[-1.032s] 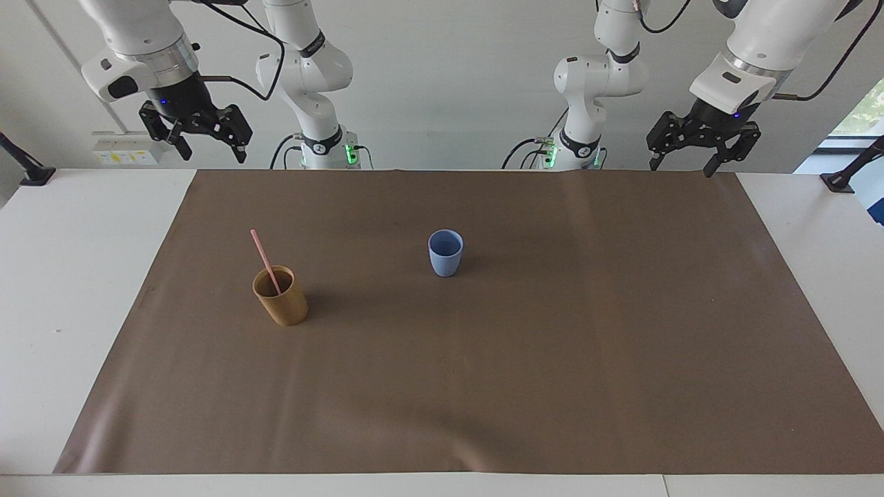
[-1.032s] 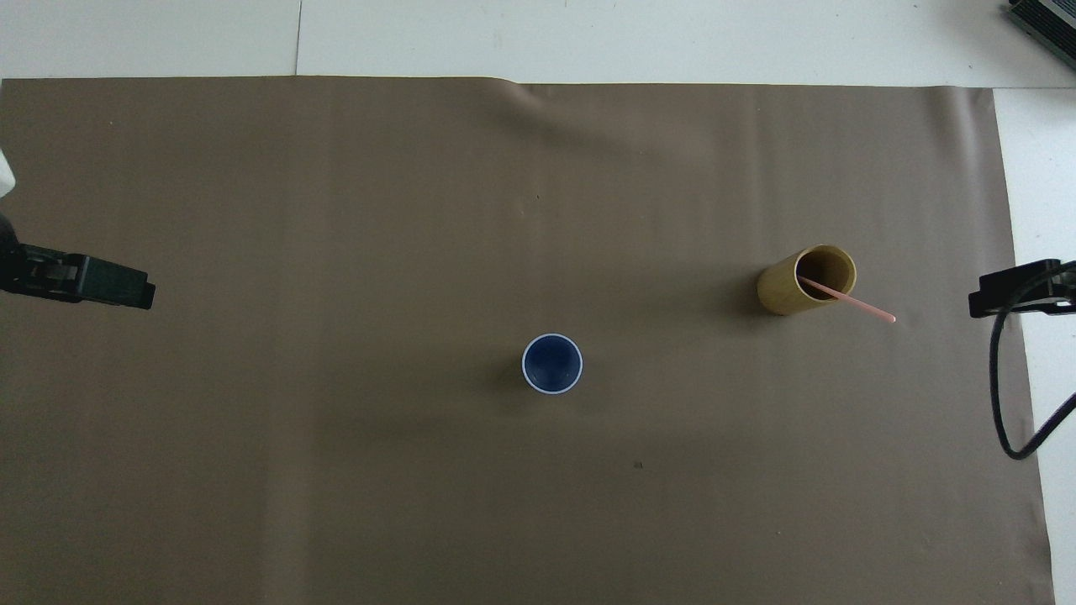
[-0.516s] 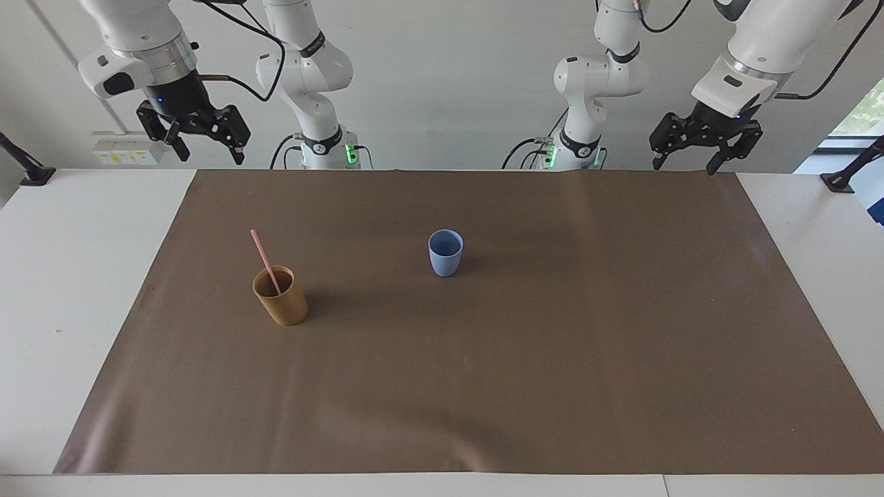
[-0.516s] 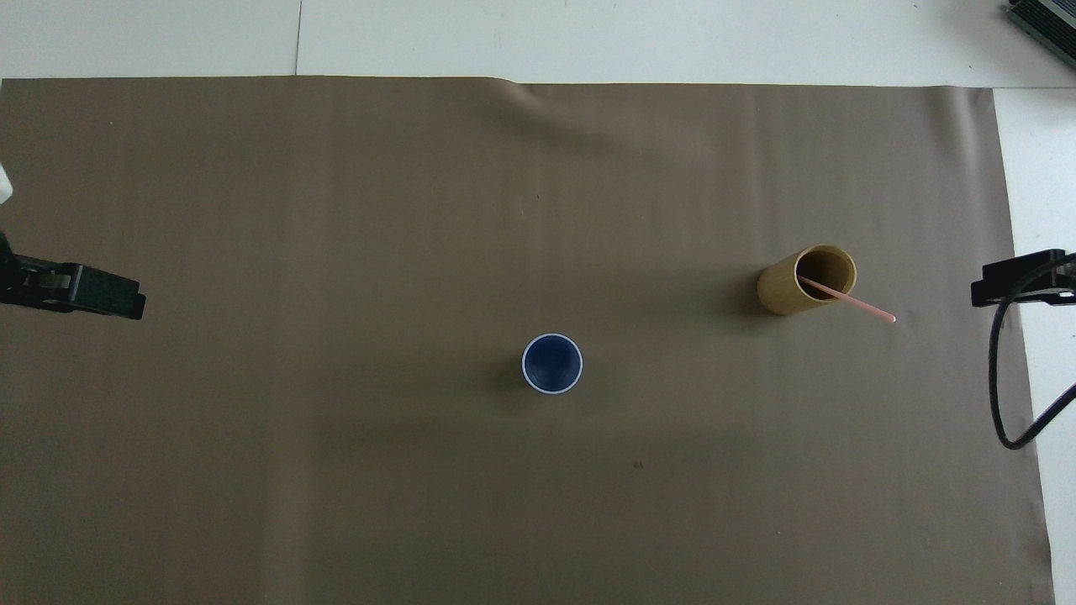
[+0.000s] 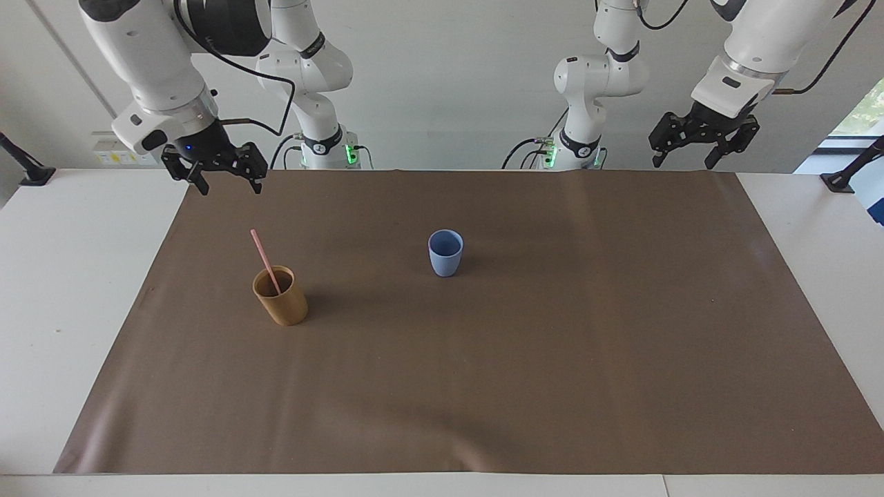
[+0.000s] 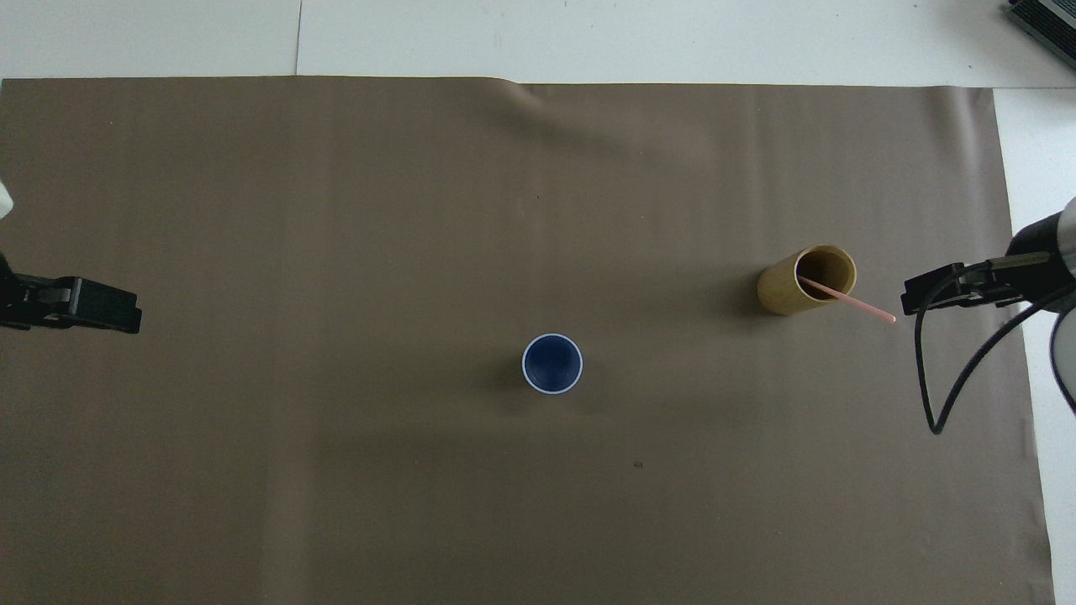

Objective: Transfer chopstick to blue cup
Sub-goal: 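Reach the right gripper to the pink chopstick in the tan cup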

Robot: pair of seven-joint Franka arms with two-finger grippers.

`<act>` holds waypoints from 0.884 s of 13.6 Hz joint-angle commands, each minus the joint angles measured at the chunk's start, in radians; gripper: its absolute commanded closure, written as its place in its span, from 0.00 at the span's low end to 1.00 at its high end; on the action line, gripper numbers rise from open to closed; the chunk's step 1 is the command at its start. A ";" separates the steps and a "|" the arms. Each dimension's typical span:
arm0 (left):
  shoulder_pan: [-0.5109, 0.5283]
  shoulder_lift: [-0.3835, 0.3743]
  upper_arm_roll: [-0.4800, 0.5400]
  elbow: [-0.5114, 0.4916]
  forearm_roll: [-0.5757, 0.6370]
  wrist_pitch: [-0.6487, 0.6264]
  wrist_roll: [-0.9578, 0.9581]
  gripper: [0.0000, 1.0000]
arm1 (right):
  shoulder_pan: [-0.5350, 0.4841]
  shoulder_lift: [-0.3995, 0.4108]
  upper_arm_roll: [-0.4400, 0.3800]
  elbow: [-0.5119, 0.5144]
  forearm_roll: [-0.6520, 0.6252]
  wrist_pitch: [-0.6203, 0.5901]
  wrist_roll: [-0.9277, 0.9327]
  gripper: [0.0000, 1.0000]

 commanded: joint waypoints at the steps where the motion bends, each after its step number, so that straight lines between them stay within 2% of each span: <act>1: 0.012 -0.028 -0.011 -0.031 0.020 0.001 -0.014 0.00 | 0.000 -0.002 -0.001 -0.101 0.003 0.087 -0.057 0.00; 6: 0.010 -0.019 -0.010 -0.018 0.013 0.013 0.010 0.00 | -0.009 0.099 -0.001 -0.126 -0.026 0.181 -0.206 0.00; 12: 0.010 -0.019 -0.010 -0.018 0.013 0.013 0.066 0.00 | -0.016 0.085 -0.002 -0.168 -0.029 0.178 -0.211 0.00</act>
